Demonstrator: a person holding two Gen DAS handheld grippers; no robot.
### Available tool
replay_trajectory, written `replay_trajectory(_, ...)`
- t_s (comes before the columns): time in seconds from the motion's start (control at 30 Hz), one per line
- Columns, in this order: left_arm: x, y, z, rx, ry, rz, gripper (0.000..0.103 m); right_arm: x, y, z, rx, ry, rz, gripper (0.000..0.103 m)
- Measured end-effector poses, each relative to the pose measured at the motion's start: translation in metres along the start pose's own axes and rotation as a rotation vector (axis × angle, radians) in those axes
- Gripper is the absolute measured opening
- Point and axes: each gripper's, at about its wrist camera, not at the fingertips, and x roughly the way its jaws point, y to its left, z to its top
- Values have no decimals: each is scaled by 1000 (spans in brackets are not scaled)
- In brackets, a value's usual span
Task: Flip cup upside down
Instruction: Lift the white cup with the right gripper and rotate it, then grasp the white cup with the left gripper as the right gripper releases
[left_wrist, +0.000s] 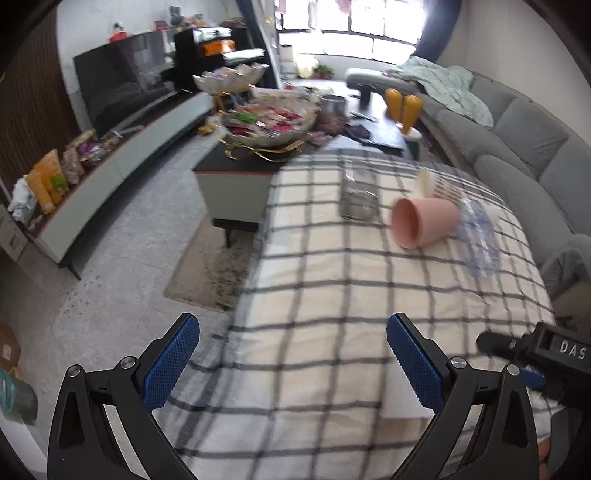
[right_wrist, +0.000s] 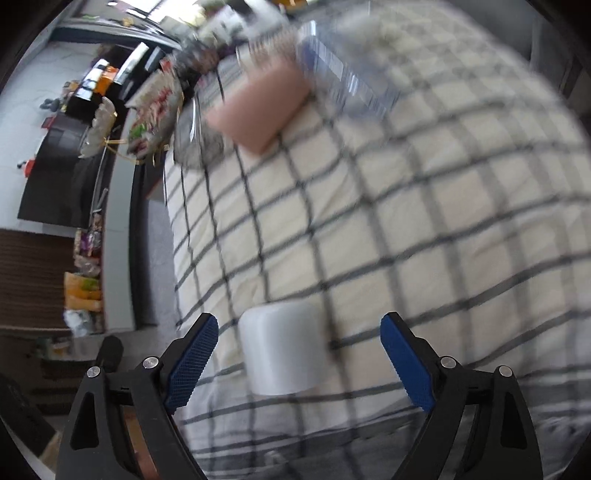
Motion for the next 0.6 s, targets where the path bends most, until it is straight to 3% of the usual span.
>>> replay_trajectory(0.17,11,-39,-4,28,134,-89,103,-47,-28,2,-60,-159,-119,92)
replay_trajectory(0.3,25,-67,-6,75,255,-103,103,-71,-44,4,-78,-240,-194,92)
replay_trajectory(0.6,64,-114,-7,182,578,-95,103,-86,-51,9,-88,-313,-249,93)
